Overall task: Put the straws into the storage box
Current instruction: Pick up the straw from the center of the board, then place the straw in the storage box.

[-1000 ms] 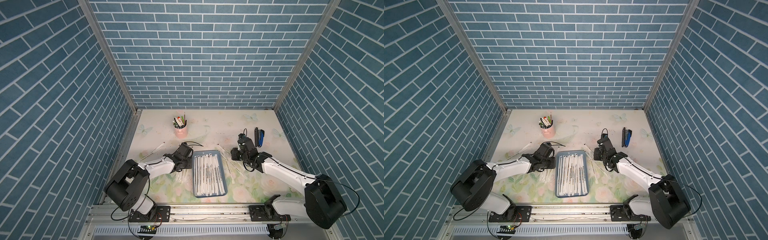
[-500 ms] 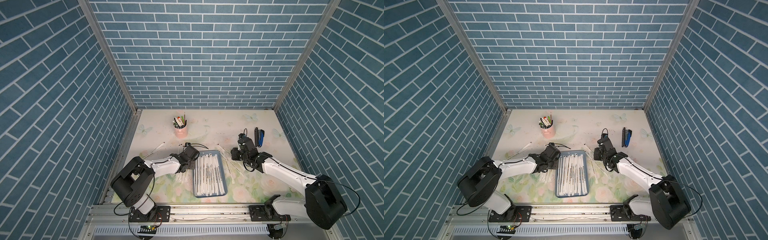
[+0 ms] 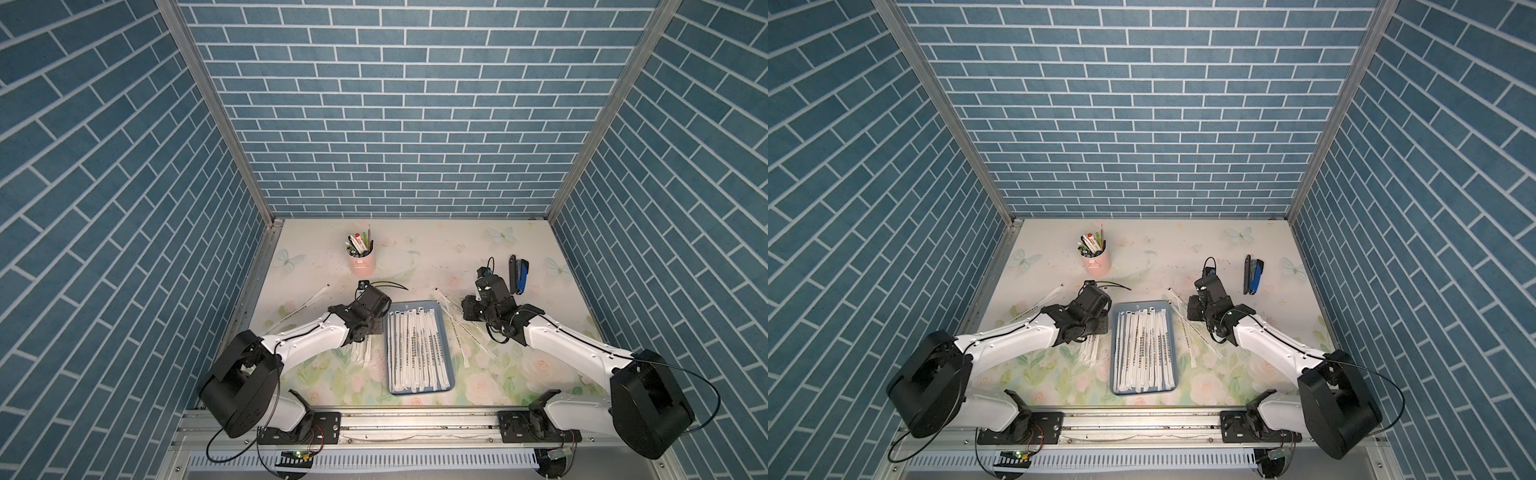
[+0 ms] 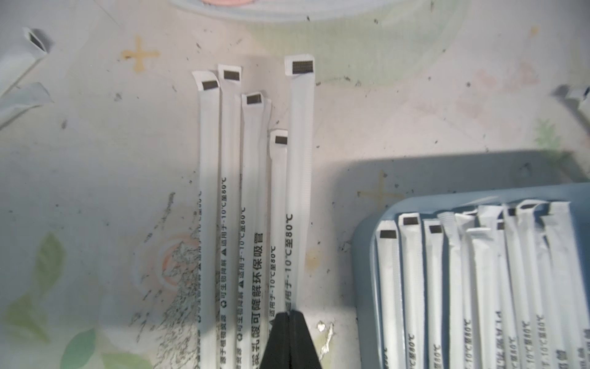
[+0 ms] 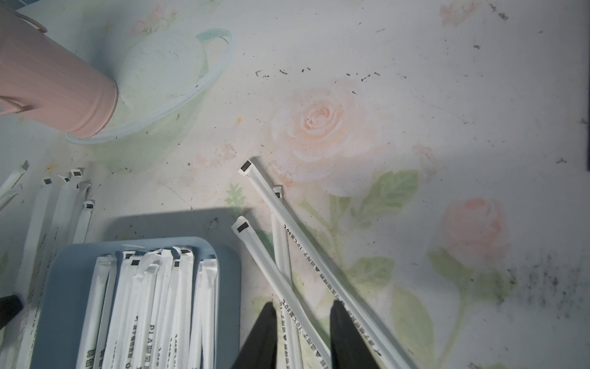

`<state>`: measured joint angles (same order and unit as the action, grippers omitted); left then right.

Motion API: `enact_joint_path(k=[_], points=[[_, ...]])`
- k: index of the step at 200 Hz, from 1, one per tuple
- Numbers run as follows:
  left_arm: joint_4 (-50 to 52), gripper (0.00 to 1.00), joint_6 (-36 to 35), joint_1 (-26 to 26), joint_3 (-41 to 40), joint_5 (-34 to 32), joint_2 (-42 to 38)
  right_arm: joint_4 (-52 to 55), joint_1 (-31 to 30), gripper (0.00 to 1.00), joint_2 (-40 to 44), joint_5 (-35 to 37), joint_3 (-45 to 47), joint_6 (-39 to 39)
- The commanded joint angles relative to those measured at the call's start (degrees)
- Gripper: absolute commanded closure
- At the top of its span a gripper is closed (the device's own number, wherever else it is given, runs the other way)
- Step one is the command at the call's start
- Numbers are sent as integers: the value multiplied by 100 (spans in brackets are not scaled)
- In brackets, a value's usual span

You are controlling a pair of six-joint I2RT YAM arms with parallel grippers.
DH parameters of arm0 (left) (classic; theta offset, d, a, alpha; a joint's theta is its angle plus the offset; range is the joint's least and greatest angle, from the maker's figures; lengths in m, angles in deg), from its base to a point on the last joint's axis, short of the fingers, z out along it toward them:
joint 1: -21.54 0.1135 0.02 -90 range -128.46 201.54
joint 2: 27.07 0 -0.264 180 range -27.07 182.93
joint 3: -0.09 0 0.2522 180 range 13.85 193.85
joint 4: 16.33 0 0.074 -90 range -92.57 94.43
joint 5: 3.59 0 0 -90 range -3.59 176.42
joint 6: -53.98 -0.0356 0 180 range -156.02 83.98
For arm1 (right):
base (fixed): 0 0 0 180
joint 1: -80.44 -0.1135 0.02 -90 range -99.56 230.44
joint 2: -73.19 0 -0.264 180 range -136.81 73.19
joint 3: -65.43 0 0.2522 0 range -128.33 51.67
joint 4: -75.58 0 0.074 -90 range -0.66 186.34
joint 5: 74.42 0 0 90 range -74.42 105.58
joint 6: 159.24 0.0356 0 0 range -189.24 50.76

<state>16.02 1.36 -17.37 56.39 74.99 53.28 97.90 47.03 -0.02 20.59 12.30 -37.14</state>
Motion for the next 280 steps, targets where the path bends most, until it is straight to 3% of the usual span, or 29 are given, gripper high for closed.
enact_joint_path(k=[1, 37, 75, 109, 132, 228, 280], points=[[172, 100, 119, 110, 104, -12, -257, 15, 16, 70, -79, -51, -114, -63], [201, 100, 450, -8, 333, 310, -754, -3, 19, 70, -123, -45, -133, -63], [-301, 100, 1442, -822, 158, 299, -1225, -86, 19, 70, -176, -70, -93, -16], [-816, 100, 2245, -1601, -5, -11, -871, -131, 19, 70, -194, -107, -73, 8], [-837, 100, 2505, -1855, 40, -167, -473, -108, 18, 70, -178, -126, -83, 7], [32, 100, 2301, -1892, -10, -518, 335, -231, 18, 70, -134, -213, 79, 82], [-60, 100, 2379, -1841, -273, -483, 380, -227, 19, 71, -132, -220, 96, 87]])
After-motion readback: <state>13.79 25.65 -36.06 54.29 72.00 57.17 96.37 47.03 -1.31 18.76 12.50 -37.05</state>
